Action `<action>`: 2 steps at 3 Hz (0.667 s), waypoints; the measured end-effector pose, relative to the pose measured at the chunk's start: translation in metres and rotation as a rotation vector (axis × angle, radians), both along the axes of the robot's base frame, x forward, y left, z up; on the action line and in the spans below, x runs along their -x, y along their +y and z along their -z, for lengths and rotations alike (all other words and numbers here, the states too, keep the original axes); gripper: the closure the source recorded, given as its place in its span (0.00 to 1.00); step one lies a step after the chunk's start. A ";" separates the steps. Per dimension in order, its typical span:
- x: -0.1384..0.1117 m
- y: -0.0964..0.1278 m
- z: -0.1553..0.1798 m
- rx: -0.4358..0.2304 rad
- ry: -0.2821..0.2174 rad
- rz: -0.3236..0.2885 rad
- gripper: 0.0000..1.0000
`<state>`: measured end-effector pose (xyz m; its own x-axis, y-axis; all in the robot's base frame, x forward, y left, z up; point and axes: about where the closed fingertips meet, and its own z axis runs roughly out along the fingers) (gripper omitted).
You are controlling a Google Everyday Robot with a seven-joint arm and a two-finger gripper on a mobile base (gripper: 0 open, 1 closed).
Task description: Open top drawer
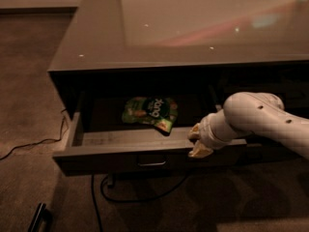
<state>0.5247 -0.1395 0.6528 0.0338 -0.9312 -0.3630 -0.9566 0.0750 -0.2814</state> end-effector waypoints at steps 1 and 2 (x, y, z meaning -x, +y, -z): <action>0.029 -0.003 0.005 0.040 0.009 0.022 0.03; 0.082 -0.008 -0.010 0.095 -0.033 0.129 0.00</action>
Offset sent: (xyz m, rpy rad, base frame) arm -0.2160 -0.0213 -0.0260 -0.2070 0.0468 -0.2719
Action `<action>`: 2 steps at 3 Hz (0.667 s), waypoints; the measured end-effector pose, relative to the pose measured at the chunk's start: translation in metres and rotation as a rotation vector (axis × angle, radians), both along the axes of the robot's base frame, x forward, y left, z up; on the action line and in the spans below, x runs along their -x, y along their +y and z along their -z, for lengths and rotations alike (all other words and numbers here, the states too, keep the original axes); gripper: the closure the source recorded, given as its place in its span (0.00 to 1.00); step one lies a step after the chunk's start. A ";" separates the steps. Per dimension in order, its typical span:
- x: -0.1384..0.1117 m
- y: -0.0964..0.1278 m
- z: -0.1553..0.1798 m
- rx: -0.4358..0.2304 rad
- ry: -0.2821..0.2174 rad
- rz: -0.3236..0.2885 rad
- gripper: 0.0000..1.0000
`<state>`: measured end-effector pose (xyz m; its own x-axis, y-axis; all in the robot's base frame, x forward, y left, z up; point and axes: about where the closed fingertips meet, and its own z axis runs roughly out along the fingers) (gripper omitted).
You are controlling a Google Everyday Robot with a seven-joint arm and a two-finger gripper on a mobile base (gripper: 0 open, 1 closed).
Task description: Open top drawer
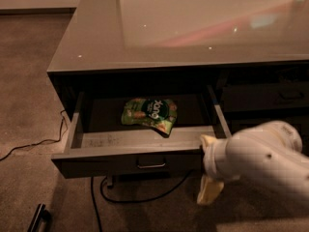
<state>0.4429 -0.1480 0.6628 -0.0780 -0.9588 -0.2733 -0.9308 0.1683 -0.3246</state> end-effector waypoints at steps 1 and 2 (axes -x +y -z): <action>0.033 -0.006 0.015 0.026 0.048 0.038 0.00; 0.011 0.003 0.010 0.001 0.022 -0.004 0.00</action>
Offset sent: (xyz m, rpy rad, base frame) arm 0.0217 0.0154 0.0027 0.0382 -0.0246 0.0551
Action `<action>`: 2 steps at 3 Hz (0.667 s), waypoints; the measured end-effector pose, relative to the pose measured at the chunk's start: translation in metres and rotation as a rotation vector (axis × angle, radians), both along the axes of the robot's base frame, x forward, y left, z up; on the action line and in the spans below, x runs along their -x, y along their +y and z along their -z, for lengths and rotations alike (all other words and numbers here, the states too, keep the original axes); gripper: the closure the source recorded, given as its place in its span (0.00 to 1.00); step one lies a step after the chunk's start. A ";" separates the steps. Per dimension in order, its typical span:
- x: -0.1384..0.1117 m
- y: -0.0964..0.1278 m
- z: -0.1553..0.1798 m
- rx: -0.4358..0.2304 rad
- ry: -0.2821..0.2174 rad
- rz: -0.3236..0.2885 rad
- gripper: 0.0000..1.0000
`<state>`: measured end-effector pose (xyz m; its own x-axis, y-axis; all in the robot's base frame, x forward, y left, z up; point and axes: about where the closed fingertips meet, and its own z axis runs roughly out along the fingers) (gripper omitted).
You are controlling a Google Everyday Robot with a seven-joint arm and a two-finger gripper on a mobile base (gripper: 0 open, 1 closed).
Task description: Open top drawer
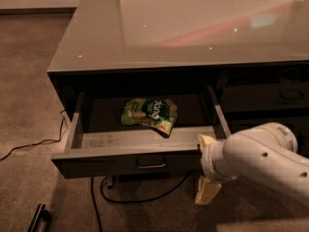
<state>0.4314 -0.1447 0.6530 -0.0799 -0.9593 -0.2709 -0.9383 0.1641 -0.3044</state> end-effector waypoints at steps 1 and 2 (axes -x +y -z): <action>-0.028 0.016 -0.022 -0.017 -0.060 -0.071 0.00; -0.058 0.033 -0.053 -0.071 -0.147 -0.137 0.00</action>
Offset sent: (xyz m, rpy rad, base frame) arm 0.0957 0.0535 0.0974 0.1422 -0.2679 0.2327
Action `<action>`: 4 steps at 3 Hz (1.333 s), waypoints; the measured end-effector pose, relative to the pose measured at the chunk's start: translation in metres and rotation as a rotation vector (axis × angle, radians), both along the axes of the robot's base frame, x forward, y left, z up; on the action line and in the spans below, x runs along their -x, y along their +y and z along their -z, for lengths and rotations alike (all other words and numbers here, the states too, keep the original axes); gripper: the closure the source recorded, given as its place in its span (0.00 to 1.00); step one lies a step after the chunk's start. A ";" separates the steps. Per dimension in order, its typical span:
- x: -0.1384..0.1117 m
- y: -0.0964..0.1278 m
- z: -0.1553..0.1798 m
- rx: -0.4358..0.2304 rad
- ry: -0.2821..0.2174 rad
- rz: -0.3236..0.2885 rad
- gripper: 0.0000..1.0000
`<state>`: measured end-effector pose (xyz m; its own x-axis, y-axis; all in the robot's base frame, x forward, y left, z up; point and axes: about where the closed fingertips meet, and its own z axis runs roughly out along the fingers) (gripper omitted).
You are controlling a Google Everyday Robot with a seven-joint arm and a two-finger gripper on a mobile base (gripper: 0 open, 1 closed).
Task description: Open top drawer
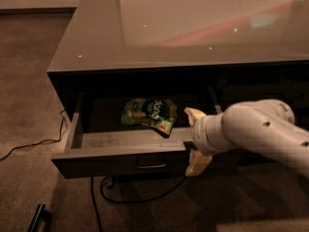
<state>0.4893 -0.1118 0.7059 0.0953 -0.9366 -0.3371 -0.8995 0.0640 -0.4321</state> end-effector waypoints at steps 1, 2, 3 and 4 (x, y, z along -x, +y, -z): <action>-0.028 0.010 -0.020 -0.104 -0.026 -0.068 0.00; -0.060 0.009 -0.027 -0.216 -0.013 -0.103 0.19; -0.088 0.003 -0.029 -0.293 0.003 -0.103 0.42; -0.107 0.000 -0.025 -0.327 0.027 -0.101 0.64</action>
Offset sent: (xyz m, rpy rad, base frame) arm 0.1034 0.0024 0.0385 0.3591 0.0013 0.1344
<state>0.5960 -0.1115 0.7305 0.1689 -0.7646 -0.6220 -0.9193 0.1055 -0.3792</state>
